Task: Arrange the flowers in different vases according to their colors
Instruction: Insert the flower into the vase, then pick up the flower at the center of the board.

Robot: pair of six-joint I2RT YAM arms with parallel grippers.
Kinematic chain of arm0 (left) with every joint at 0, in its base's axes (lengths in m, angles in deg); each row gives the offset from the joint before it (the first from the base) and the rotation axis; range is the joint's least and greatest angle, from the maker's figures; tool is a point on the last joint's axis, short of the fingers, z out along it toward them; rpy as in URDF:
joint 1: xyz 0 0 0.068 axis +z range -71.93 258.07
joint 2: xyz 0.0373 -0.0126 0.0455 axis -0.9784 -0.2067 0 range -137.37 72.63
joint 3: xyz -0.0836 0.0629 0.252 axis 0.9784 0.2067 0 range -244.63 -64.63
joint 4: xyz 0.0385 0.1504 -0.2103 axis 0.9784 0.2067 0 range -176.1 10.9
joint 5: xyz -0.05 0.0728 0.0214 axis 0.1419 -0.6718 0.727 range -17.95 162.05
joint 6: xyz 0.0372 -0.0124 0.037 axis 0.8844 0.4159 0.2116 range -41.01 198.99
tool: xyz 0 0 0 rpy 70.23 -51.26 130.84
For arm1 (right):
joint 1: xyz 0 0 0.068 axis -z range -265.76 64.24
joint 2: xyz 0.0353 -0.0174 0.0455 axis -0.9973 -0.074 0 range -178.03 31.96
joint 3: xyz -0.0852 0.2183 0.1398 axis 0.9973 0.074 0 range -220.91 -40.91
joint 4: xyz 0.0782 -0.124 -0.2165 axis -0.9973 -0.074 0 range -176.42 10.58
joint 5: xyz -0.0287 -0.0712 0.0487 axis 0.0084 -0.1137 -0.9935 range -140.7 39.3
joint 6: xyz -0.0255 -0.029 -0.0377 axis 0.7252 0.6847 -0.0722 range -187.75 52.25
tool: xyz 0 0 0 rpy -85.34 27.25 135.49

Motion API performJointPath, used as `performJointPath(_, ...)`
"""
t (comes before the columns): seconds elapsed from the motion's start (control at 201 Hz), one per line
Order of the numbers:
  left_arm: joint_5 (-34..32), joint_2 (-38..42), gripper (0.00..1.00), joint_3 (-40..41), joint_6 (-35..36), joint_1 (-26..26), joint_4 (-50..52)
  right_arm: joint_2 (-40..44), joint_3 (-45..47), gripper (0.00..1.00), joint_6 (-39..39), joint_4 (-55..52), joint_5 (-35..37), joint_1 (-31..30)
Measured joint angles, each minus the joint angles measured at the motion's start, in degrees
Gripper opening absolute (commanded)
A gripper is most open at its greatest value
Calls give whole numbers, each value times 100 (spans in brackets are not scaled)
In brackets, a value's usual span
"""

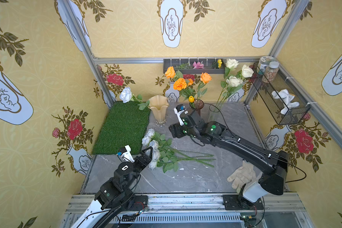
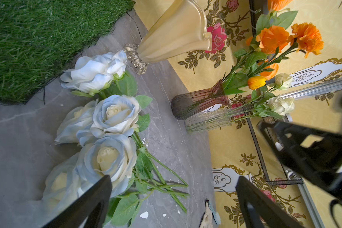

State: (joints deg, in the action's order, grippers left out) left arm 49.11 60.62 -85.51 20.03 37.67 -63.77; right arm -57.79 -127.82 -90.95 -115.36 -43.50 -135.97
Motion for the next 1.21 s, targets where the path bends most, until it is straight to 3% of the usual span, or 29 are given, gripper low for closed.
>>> performJointPath(0.234,-94,74,100,79,-256,0,9,518,1054,51,-17,-1220,-542,74)
performJointPath(0.428,-131,144,100,208,-608,0,17,354,1626,28,866,-1331,-365,-140)
performJointPath(0.802,-68,9,100,181,-1060,0,140,-564,2081,31,2730,-518,-459,-190)
performJointPath(1.21,-7,-754,100,33,-1200,0,81,-1174,2004,17,3683,17,-702,-286)
